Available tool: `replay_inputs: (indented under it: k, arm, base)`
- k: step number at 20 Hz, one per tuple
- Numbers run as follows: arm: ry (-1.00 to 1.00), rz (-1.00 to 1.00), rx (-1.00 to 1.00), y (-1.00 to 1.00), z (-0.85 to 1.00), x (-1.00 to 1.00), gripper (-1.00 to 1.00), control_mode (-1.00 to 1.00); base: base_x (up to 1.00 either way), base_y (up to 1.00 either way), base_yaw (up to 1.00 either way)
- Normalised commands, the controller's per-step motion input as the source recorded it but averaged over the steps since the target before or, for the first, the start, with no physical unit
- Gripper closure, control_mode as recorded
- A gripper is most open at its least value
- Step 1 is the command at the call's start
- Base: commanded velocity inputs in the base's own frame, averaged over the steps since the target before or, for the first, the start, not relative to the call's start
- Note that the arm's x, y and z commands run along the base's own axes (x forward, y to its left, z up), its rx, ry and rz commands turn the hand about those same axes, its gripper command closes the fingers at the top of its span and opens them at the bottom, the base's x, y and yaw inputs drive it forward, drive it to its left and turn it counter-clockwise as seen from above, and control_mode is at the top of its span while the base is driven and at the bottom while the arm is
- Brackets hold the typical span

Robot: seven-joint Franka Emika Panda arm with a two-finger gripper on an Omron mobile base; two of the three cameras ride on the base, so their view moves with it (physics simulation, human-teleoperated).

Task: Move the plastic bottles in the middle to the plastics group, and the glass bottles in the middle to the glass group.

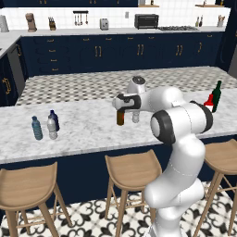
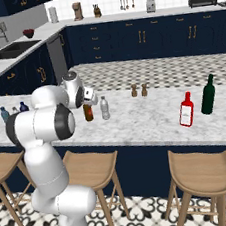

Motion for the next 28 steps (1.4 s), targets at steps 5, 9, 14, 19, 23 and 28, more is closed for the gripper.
replay_inputs:
  k: [5,9,14,19,23,28]
  arm:
    - [0.0,0.0,-0.04,0.02,-0.09,0.1,-1.0,-1.0]
    - [0.01,0.0,0.0,0.0,-0.16,0.37,-1.0,-1.0]
    - [0.03,0.0,0.0,0.0,-0.18,0.27,-1.0,-1.0]
    - [0.02,0.02,0.0,0.05,-0.04,0.08,-1.0,-1.0]
    - [0.01,0.04,0.0,0.11,-0.04,0.03,-1.0,-1.0]
    - [0.0,0.03,0.0,0.01,-0.19,0.11,-1.0,-1.0]
  base:
    - [0.0,0.0,0.0]
    - [0.0,0.0,0.0]
    - [0.0,0.0,0.0]
    - [0.0,0.0,0.0]
    - [0.0,0.0,0.0]
    - [0.0,0.0,0.0]
